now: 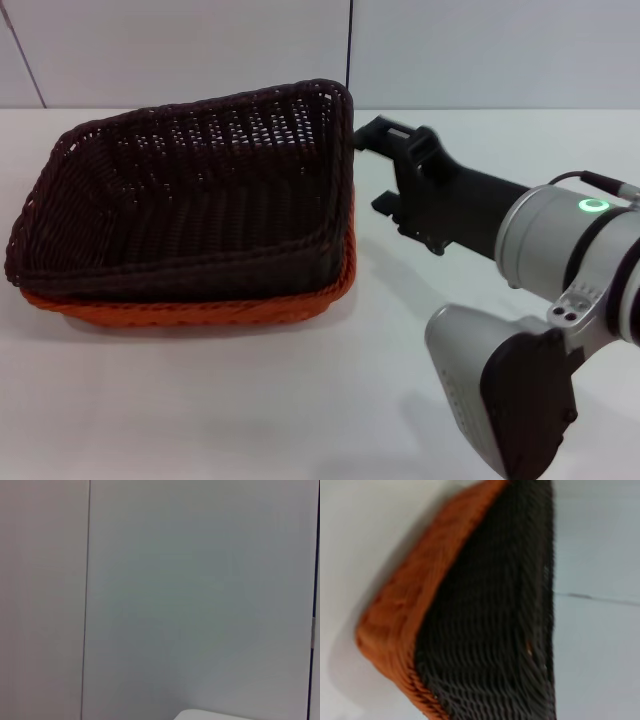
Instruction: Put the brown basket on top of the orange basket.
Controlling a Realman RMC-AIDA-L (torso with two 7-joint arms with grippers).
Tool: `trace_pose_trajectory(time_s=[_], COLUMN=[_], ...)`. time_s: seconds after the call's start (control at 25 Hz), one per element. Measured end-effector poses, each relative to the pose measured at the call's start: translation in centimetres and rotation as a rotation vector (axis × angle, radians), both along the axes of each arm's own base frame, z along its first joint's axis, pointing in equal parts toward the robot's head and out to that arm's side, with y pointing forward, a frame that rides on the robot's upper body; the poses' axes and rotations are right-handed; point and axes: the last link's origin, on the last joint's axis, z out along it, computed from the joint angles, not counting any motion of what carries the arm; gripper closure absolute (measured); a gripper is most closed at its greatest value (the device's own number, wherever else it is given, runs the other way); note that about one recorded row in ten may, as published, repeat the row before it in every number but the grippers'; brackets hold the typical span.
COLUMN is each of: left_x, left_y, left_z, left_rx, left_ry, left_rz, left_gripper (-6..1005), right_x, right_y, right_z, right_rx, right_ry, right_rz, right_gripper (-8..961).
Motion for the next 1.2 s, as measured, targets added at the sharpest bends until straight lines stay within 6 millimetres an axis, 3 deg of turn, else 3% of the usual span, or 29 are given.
trace_pose_trajectory(time_s=[0.28, 0.4, 0.44, 0.48, 0.6, 0.64, 0.68, 0.84, 0.88, 1.0, 1.04, 1.08, 1.2], left_x=[-0.2, -0.2, -0.2, -0.2, -0.2, -0.2, -0.2, -0.1, -0.1, 0.1, 0.1, 0.1, 0.2], left_y=[-0.1, -0.2, -0.2, -0.2, -0.1, -0.1, -0.1, 0.1, 0.1, 0.5, 0.5, 0.5, 0.5], left_z=[0.0, 0.2, 0.2, 0.2, 0.4, 0.4, 0.4, 0.3, 0.3, 0.3, 0.3, 0.3, 0.3], left_rx=[-0.003, 0.003, 0.003, 0.003, 0.012, 0.012, 0.012, 0.005, 0.005, 0.001, 0.000, 0.000, 0.002], left_ry=[0.004, 0.004, 0.004, 0.004, 0.005, 0.005, 0.005, 0.006, 0.006, 0.009, 0.011, 0.013, 0.015], left_rz=[0.005, 0.008, 0.008, 0.008, 0.006, 0.006, 0.006, 0.000, 0.000, -0.007, -0.007, -0.007, -0.012], left_gripper=[209, 209, 209, 209, 209, 209, 209, 209, 209, 208, 208, 208, 208], right_x=[2.3, 3.8, 5.3, 5.3, 8.6, 11.0, 11.0, 16.6, 16.6, 19.2, 21.2, 21.2, 23.6], right_y=[0.2, 1.2, 2.0, 2.0, 2.7, 2.9, 2.9, 2.7, 2.7, 2.0, 1.2, 1.2, 0.0], right_z=[1.4, 3.7, 5.7, 5.7, 8.0, 8.6, 8.6, 8.7, 8.7, 9.0, 9.0, 9.0, 8.8], right_rx=[0.111, 0.234, 0.318, 0.318, 0.438, 0.520, 0.520, 0.674, 0.674, 0.688, 0.691, 0.691, 0.693], right_ry=[0.245, 0.457, 0.654, 0.654, 0.936, 1.075, 1.075, 1.347, 1.347, 1.587, 1.726, 1.726, 1.855], right_rz=[-0.136, -0.190, -0.234, -0.234, -0.285, -0.311, -0.311, -0.370, -0.370, -0.403, -0.383, -0.383, -0.327], right_gripper=[243, 242, 242, 242, 242, 242, 242, 242, 242, 242, 242, 242, 242])
